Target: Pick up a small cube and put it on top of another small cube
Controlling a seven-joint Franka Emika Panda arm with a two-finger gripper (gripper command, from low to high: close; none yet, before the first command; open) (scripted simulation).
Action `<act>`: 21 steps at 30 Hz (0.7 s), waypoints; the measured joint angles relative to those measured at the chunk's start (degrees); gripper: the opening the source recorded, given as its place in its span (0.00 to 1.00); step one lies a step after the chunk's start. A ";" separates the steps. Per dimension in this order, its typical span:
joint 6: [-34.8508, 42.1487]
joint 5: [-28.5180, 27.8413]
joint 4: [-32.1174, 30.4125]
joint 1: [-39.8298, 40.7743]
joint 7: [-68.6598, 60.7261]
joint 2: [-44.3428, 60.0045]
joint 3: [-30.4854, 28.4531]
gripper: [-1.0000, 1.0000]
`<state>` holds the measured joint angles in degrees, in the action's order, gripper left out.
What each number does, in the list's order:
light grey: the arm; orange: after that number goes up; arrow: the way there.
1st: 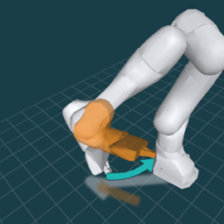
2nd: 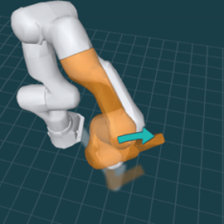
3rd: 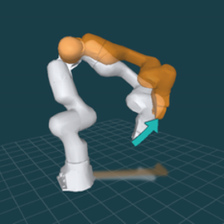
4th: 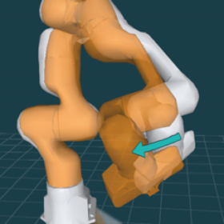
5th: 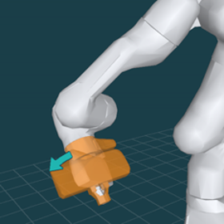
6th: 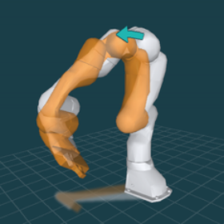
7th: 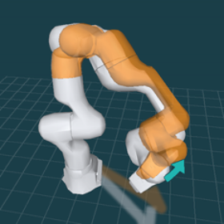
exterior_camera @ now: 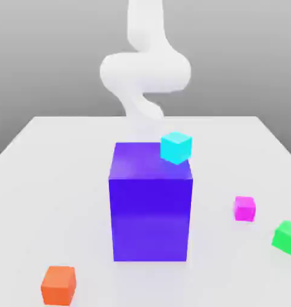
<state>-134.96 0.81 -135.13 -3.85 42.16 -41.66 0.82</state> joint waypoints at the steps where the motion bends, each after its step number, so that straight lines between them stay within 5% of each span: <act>1: -1.54 0.39 -1.57 -1.86 -1.79 2.07 0.43 0.50; 15: -21.57 3.77 -21.97 -24.48 -23.74 29.03 9.34 0.50; 21: -30.17 -0.22 -29.90 -30.74 -28.56 40.56 14.38 0.50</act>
<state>-165.13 0.59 -165.02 -34.59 13.60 -1.10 15.20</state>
